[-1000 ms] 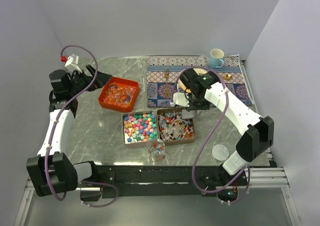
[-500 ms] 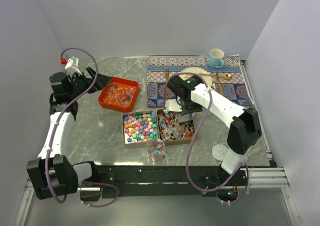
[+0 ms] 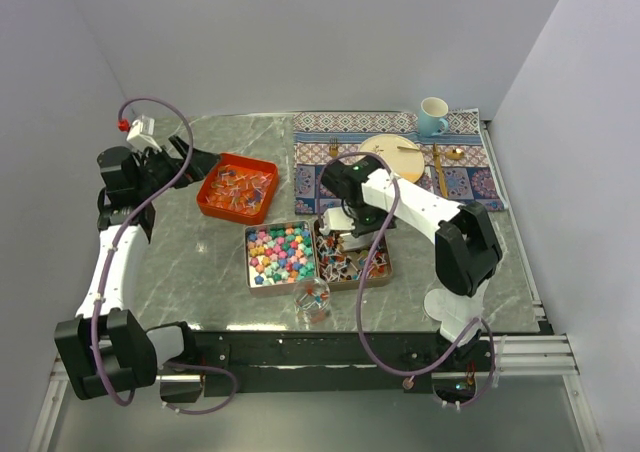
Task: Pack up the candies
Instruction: Scoop the fake candies from the storage box.
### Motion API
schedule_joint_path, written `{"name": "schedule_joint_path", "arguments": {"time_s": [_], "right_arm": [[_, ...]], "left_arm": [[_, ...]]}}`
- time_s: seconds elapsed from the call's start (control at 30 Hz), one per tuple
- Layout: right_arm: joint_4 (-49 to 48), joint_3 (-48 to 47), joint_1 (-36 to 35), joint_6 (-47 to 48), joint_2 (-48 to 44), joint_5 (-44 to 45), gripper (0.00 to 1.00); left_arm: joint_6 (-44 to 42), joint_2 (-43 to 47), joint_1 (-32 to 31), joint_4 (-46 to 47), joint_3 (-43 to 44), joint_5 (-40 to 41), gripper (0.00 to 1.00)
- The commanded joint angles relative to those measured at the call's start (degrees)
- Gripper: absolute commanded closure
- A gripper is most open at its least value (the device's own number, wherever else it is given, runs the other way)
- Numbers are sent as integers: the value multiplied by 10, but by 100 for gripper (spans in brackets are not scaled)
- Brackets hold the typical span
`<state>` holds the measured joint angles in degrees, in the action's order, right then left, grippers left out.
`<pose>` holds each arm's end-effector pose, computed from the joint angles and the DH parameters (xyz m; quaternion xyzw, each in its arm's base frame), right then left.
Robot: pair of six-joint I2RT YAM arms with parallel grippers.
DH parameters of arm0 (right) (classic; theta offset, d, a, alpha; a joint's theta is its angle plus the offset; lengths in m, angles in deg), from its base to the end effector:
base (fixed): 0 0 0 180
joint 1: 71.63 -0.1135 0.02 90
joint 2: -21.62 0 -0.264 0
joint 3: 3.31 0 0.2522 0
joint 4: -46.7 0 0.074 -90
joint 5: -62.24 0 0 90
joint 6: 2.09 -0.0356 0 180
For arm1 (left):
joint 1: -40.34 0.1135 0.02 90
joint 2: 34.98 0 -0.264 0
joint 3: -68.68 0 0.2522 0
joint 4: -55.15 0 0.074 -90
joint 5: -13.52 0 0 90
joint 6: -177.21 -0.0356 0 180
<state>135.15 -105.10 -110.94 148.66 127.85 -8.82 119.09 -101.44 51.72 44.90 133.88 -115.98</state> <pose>0.2702 0.2063 0.2399 0.7584 -0.6303 0.1570 0.0550 0.2654 0.0303 0.3297 -0.0700 0.7564 -0.3635 0.5394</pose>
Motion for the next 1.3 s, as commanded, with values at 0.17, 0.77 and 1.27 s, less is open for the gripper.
{"name": "schedule_joint_path", "arguments": {"time_s": [0.17, 0.77, 1.27], "right_arm": [[-57, 58, -6, 67, -3, -21, 100], [-255, 128, 17, -5, -30, -148, 100], [-405, 208, 51, -27, -93, -245, 100]], "left_arm": [[-33, -4, 7, -12, 9, 9, 4], [-74, -59, 12, -52, 46, 18, 3], [-152, -93, 11, -125, 106, 34, 4]]}}
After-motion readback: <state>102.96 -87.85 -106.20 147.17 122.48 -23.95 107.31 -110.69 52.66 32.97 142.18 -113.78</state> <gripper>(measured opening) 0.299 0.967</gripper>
